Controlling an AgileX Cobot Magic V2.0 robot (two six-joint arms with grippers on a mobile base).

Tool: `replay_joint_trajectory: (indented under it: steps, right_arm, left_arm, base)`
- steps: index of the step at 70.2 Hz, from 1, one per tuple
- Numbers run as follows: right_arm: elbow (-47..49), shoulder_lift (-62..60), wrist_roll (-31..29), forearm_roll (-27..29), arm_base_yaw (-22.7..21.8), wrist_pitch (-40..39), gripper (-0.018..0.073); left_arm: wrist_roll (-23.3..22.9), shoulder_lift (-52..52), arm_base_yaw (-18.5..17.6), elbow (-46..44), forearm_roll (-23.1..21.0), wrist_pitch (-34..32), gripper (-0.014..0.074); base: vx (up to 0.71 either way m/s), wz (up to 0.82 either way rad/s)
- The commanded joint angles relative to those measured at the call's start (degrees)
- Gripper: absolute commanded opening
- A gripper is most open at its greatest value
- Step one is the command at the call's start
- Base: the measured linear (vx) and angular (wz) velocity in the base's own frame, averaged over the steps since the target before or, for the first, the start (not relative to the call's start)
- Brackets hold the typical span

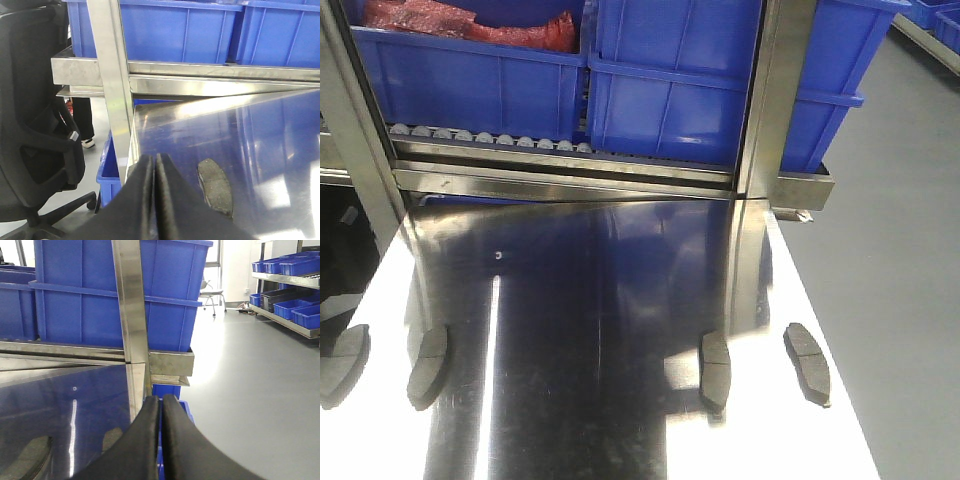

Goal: Move and align brake pads A on conveyor
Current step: 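Lower the left gripper onto the outermost brake pad and grasp it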

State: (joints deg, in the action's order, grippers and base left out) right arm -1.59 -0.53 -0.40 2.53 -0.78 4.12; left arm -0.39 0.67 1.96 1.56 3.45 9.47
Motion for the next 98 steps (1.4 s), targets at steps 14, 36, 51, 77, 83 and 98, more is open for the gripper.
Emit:
replay_joint_trajectory:
  steps: [14,36,51,77,83,98]
  right_arm:
    - [-0.3,-0.6,-0.3,-0.1,0.0,-4.1,-0.0003]
    - [-0.3,-0.6,-0.3,-0.1,0.0,-4.1,-0.0003]
    - [-0.3,-0.6,-0.3,-0.1,0.0,-4.1,-0.0003]
    - [-0.3,-0.6,-0.3,-0.1,0.0,-4.1,-0.0003]
    - [-0.3,-0.6,-0.3,-0.1,0.0,-4.1,-0.0003]
    - [-0.3,-0.6,-0.3,-0.1,0.0,-4.1,-0.0003]
  left_arm:
    - [-0.5,0.8,0.1,1.6,-0.4,-4.6,-0.0006]
    - [-0.5,0.8,0.1,1.6,-0.4,-4.6,-0.0006]
    - [0.0,0.8,0.1,1.3,-0.2,-5.5,-0.0006]
    - [-0.1,-2.6,0.1,-10.5,1.1,-1.6,-0.0006]
    - [-0.1,-8.6,0.1,-17.1,1.1,5.3,-0.0006]
    - [-0.1,-24.8,0.1,-28.1,1.1,16.8,-0.0005]
  base:
    - [0.00,0.00]
    - [0.00,0.00]
    - [0.00,0.00]
    - [0.00,0.00]
    - [0.00,0.00]
    - [0.00,0.00]
